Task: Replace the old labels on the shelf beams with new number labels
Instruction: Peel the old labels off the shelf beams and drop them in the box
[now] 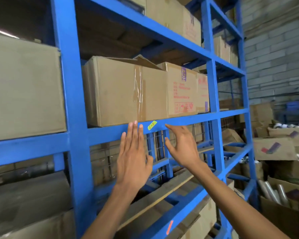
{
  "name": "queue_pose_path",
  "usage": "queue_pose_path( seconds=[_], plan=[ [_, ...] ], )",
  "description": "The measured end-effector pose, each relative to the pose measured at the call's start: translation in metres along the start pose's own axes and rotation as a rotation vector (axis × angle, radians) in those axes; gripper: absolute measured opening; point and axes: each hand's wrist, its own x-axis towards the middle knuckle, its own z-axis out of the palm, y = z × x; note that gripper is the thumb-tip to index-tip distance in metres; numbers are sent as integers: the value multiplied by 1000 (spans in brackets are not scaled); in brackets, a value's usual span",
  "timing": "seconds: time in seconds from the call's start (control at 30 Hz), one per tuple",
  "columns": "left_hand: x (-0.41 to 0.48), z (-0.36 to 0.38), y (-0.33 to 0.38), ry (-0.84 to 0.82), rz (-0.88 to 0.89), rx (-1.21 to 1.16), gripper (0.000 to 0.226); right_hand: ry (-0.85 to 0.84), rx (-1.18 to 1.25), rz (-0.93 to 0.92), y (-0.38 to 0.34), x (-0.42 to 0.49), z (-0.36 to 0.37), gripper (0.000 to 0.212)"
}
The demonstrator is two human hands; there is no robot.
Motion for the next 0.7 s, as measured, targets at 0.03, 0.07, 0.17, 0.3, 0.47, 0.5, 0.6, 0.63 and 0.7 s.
queue_pose_path(
  seconds=[0.03,0.07,0.17,0.3,0.47,0.5,0.6,0.63,0.7],
  plan=[
    [9,9,-2,1,-8,14,96,4,9,4,7,11,6,49],
    [16,16,-5,-7,-14,26,97,4,19,4,11,21,12,48],
    [30,42,-10,-1,-21,107,99,13,59,-16,23,42,32,44],
    [39,67,-20,-12,-63,209,102,30,125,-44,31,63,56,39],
    [42,86,-30,16,-68,250,101,36,149,-71,44,85,76,38],
    [43,87,-31,25,-63,250,100,48,151,-76,46,88,78,36],
    [47,91,-32,45,-63,260,98,100,181,-106,52,95,83,28],
    [48,93,-33,51,-69,272,98,110,201,-109,54,98,85,26],
    [49,94,-33,49,-80,305,97,116,235,-122,57,102,87,24]
  ],
)
